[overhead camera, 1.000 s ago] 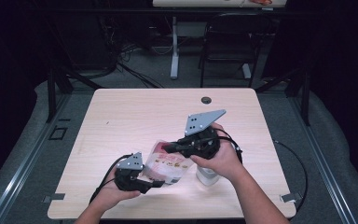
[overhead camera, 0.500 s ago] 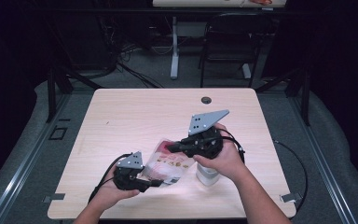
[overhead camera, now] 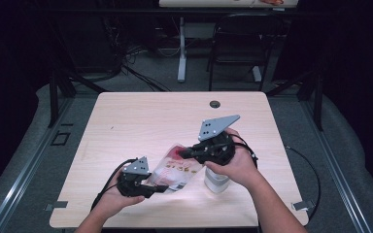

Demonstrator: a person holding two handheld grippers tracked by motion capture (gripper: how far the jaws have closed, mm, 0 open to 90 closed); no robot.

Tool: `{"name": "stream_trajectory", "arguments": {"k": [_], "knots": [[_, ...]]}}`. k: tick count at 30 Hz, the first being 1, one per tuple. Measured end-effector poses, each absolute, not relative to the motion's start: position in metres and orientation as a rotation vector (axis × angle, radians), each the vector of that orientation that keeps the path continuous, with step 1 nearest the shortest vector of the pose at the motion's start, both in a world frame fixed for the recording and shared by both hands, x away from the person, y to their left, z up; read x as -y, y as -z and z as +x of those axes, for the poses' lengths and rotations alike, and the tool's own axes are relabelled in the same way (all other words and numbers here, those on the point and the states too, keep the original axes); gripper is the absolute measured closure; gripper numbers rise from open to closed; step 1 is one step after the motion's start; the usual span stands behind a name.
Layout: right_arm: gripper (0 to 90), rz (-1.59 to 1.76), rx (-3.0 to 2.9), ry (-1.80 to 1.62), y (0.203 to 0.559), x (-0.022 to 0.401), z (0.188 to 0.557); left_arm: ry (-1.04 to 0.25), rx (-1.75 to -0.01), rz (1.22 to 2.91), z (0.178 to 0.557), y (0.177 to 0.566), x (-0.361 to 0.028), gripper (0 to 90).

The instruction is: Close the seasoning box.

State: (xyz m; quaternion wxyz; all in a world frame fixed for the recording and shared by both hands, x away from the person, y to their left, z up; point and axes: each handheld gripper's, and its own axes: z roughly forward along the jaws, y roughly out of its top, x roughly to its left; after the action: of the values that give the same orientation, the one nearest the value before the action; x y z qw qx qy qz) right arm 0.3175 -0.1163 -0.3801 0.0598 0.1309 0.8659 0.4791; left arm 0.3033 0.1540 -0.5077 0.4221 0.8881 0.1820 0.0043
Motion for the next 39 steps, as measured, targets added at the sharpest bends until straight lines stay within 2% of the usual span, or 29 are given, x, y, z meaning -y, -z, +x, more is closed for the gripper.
{"name": "stream_trajectory", "arguments": {"k": [8,25,39], "knots": [[87.5,0.416,-2.625,-1.436,0.383,0.121,0.318,-0.026,-0.453,2.251,0.304,0.505,-0.153,61.6],[78.1,0.483,-2.583,-1.421,0.397,0.144,0.316,-0.048,-0.462,2.297,0.304,0.504,-0.151,62.2],[86.4,0.487,-2.565,-1.424,0.407,0.152,0.313,-0.044,-0.463,2.315,0.305,0.5,-0.152,62.6]]}}
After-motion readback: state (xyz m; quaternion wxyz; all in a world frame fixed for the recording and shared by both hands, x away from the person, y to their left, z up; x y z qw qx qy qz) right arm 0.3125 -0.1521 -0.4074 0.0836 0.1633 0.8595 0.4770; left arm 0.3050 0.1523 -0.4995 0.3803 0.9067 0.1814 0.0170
